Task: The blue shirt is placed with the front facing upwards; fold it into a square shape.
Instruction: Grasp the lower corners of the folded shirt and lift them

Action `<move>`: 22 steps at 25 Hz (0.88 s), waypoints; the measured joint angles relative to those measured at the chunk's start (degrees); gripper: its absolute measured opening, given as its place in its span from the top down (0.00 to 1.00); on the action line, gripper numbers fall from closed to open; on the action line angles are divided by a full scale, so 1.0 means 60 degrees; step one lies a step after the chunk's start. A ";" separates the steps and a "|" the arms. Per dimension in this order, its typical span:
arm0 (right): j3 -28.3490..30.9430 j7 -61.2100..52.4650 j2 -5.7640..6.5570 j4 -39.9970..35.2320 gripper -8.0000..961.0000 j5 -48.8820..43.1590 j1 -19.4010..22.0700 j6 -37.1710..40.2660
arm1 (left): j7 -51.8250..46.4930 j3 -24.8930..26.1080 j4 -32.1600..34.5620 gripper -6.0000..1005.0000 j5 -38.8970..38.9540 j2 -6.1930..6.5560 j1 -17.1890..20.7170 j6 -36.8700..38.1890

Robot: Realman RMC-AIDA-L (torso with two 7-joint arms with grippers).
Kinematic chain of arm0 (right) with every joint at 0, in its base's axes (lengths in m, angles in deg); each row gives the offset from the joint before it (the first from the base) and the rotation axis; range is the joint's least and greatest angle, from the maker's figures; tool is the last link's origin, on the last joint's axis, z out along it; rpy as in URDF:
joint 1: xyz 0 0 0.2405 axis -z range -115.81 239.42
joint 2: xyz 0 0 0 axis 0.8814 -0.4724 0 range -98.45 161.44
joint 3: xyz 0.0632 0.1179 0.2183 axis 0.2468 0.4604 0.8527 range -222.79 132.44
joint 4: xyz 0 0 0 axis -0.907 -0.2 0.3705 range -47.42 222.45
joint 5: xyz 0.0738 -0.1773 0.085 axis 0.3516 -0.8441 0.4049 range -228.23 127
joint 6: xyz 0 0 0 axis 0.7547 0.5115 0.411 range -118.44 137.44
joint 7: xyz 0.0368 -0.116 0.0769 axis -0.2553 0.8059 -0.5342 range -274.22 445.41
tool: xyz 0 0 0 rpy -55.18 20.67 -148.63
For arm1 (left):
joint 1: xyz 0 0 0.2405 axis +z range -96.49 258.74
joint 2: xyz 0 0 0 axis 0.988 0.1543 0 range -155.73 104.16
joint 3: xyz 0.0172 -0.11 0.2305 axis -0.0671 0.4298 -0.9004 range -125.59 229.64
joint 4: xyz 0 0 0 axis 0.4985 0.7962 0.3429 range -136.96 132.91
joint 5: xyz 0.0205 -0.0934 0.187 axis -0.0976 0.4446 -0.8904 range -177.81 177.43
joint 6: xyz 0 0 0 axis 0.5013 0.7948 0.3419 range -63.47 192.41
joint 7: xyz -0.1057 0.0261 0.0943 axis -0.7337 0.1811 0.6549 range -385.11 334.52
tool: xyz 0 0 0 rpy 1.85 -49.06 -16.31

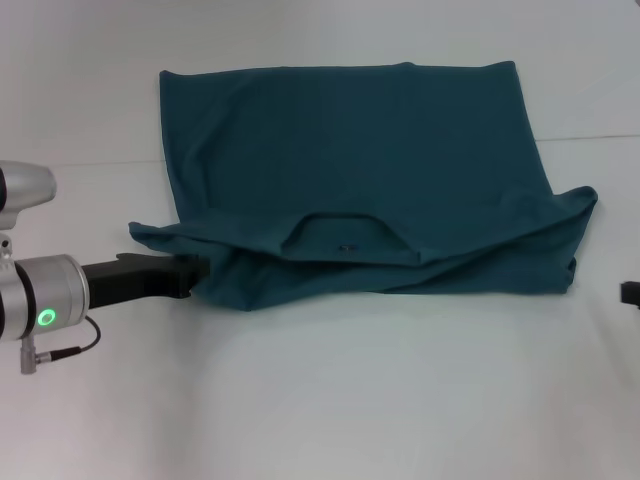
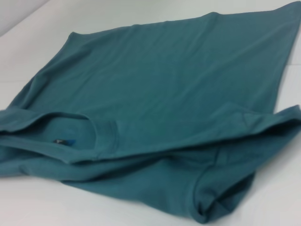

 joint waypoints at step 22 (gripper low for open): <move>0.0650 0.0529 -0.0175 0.0674 0.80 0.0021 -0.0546 -0.0716 | -0.0103 -0.0090 0.0600 0.99 -0.0015 -0.0039 -0.0045 0.0364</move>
